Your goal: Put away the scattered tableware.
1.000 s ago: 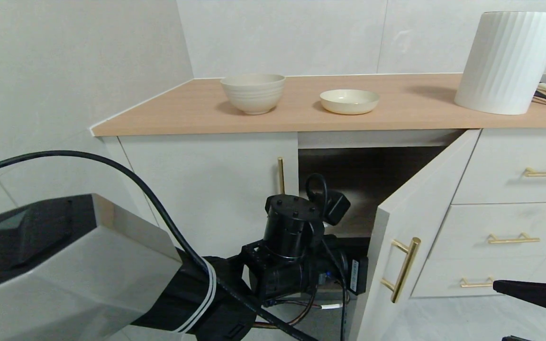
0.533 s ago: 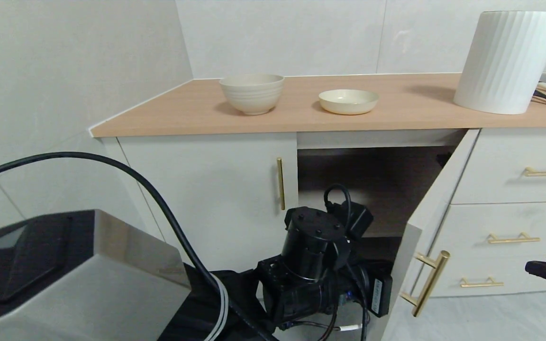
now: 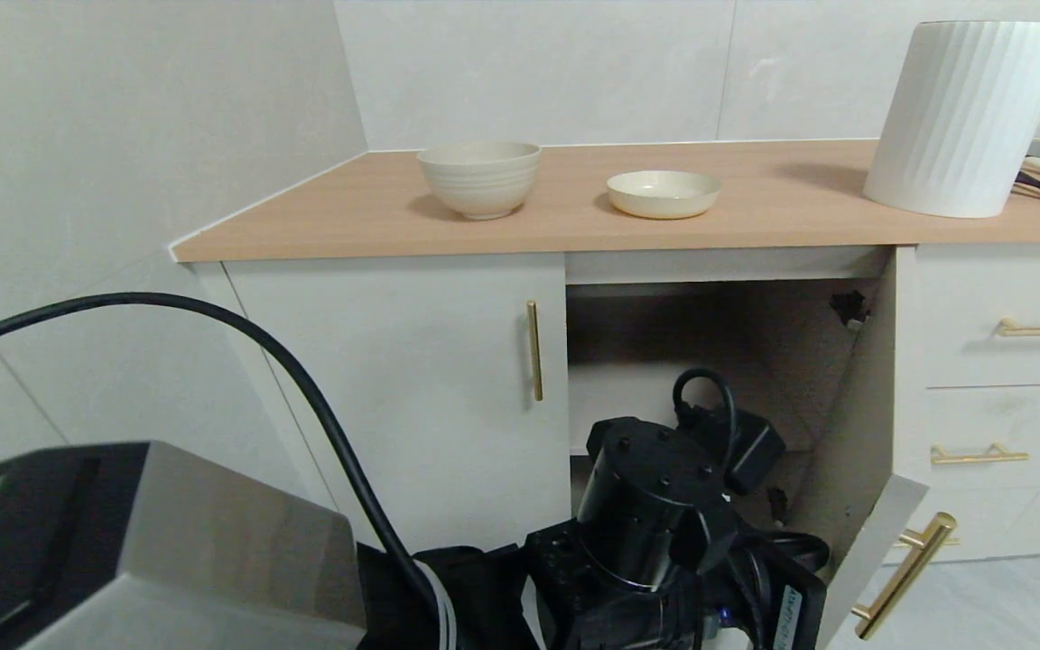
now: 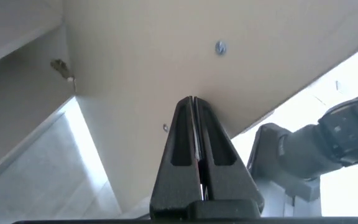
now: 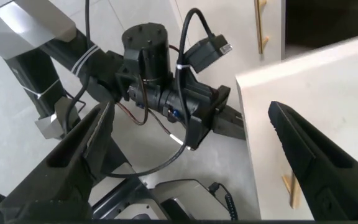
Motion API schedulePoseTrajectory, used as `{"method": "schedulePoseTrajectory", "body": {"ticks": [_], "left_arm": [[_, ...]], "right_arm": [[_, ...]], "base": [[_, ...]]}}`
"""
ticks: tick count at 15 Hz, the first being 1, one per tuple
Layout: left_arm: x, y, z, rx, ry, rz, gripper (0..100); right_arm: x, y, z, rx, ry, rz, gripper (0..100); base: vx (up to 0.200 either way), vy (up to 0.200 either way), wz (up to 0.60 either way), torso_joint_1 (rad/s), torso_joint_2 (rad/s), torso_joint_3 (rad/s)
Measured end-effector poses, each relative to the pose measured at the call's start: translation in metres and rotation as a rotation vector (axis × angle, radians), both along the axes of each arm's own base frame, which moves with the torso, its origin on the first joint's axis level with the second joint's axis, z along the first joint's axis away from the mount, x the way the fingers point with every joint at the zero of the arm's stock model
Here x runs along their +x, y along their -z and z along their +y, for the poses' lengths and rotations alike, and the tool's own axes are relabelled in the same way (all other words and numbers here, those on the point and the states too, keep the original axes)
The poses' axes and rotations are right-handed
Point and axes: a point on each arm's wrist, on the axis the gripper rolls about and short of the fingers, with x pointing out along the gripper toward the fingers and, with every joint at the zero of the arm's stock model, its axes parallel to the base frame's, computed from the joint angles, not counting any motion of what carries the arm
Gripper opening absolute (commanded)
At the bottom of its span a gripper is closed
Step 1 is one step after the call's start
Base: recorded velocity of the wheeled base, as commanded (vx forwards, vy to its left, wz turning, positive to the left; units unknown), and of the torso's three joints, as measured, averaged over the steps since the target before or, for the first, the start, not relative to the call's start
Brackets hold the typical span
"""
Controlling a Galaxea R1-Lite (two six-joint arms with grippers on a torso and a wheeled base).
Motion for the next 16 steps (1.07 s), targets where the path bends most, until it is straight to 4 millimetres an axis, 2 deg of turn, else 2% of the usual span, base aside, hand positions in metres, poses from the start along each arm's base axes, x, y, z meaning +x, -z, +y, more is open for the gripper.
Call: {"method": "schedulePoseTrajectory", "body": {"ticks": [5, 9, 13, 16], "left_arm": [[-0.006, -0.002, -0.012, 0.017, 0.027, 0.01, 0], [-0.012, -0.006, -0.03, 0.025, 0.098, 0.034, 0], [-0.046, -0.028, -0.069, -0.03, 0.19, 0.128, 0], [-0.042, -0.04, -0.068, -0.073, 0.133, 0.121, 0]], "right_arm": [[-0.002, -0.004, -0.001, 0.012, 0.0, -0.018, 100], [-0.003, -0.018, -0.002, 0.038, -0.003, -0.056, 100], [-0.005, -0.026, -0.003, 0.057, -0.005, -0.085, 100], [-0.006, -0.027, -0.004, 0.061, -0.005, -0.09, 100]], "base": [[0.0, 0.0, 0.0, 0.0, 0.0, 0.0], [0.0, 0.0, 0.0, 0.0, 0.0, 0.0], [0.0, 0.0, 0.0, 0.0, 0.0, 0.0], [0.0, 0.0, 0.0, 0.0, 0.0, 0.0]]}}
